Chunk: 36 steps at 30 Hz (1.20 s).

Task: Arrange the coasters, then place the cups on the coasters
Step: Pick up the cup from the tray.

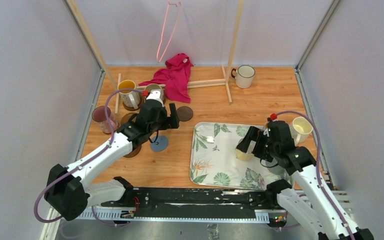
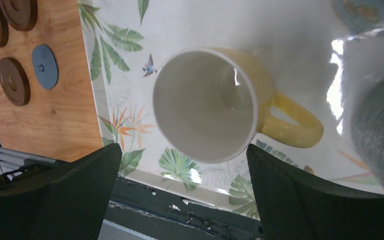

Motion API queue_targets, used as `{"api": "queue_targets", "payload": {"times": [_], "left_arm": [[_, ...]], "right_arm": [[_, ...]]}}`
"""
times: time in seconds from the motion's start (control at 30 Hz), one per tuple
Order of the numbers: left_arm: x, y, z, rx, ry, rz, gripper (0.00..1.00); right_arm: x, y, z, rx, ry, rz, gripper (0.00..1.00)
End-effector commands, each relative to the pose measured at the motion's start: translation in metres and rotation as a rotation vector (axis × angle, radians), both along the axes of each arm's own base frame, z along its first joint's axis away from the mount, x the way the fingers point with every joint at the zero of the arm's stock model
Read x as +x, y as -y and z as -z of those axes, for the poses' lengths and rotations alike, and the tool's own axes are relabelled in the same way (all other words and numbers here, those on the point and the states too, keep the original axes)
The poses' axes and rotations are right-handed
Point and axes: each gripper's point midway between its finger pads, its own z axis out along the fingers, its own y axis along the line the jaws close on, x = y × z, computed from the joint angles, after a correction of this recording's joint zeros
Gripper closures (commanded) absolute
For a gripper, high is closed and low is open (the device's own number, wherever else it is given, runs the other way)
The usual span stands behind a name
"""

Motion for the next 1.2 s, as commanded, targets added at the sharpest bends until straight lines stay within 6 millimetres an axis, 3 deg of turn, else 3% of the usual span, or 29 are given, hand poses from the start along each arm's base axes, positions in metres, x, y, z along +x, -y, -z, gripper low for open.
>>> {"api": "queue_targets", "payload": {"times": [0.0, 0.1, 0.33, 0.5, 0.7, 0.83, 1.03, 1.17], "left_arm": [[-0.005, 0.005, -0.019, -0.029, 0.049, 0.038, 0.0], [-0.009, 0.005, -0.02, -0.034, 0.052, 0.048, 0.0], [-0.012, 0.005, -0.022, -0.04, 0.058, 0.064, 0.0], [-0.013, 0.007, -0.02, -0.037, 0.051, 0.076, 0.0], [-0.014, 0.014, -0.012, -0.034, 0.029, 0.105, 0.0], [-0.013, 0.019, -0.012, -0.049, 0.028, 0.114, 0.0], [-0.014, 0.02, -0.015, -0.063, 0.041, 0.116, 0.0], [-0.015, 0.019, -0.019, -0.057, 0.048, 0.122, 0.0]], "right_arm": [[-0.018, -0.013, 0.008, -0.005, -0.041, -0.008, 0.0], [-0.016, -0.014, 0.002, -0.07, -0.011, -0.018, 0.0], [0.005, 0.036, -0.028, -0.296, 0.154, 0.111, 0.0], [0.015, 0.049, -0.033, -0.325, 0.198, 0.161, 0.0], [0.024, 0.034, 0.003, -0.245, 0.184, 0.131, 0.0], [0.026, 0.021, 0.008, -0.195, 0.221, 0.08, 0.0], [0.01, 0.001, 0.022, -0.135, 0.119, -0.018, 0.0], [0.005, -0.008, 0.019, -0.063, 0.121, -0.002, 0.0]]}}
